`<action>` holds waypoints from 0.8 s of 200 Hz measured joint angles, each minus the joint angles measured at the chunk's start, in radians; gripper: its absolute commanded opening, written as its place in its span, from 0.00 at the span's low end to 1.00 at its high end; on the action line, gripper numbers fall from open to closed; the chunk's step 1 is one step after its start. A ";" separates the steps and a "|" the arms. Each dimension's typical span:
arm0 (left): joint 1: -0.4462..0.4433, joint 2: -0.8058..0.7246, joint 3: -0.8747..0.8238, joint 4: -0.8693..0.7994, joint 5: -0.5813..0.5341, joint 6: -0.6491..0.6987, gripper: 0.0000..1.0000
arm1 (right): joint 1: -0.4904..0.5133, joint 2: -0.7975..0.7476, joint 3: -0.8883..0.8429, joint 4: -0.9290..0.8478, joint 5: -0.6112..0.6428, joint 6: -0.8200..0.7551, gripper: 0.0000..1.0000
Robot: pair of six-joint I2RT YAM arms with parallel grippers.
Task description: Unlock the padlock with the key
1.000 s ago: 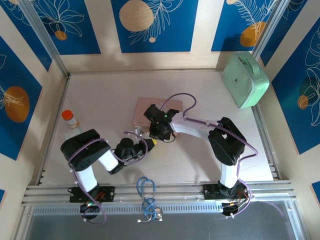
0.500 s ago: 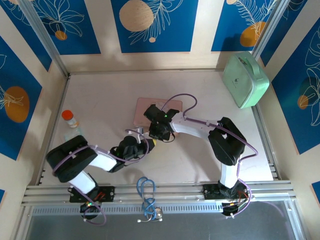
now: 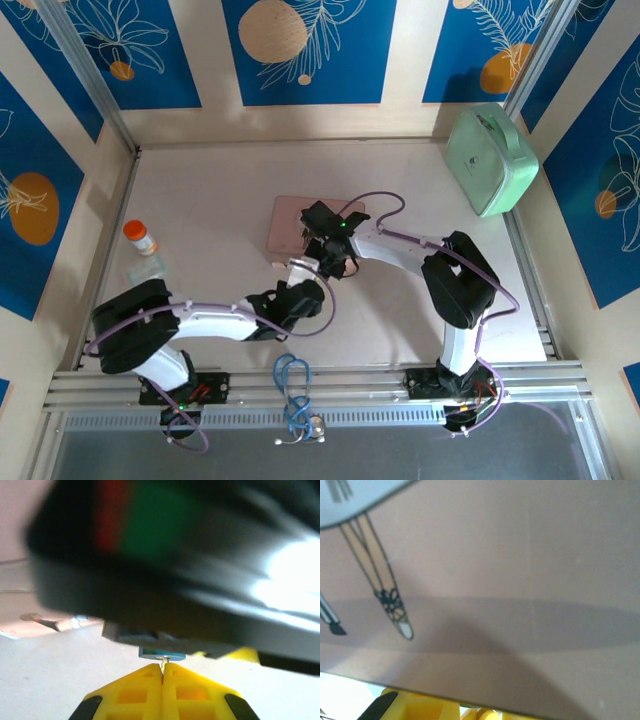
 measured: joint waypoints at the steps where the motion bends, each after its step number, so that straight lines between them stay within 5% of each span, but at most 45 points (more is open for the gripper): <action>1: -0.002 0.001 0.000 0.001 -0.004 0.003 0.00 | 0.000 0.000 0.000 0.000 0.000 0.000 0.00; 63: -0.098 0.029 -0.043 0.066 -0.200 0.130 0.00 | 0.024 0.002 -0.002 0.003 -0.018 0.015 0.00; 160: -0.146 0.049 -0.073 0.060 -0.278 0.156 0.00 | 0.074 -0.020 -0.059 0.082 0.023 0.039 0.00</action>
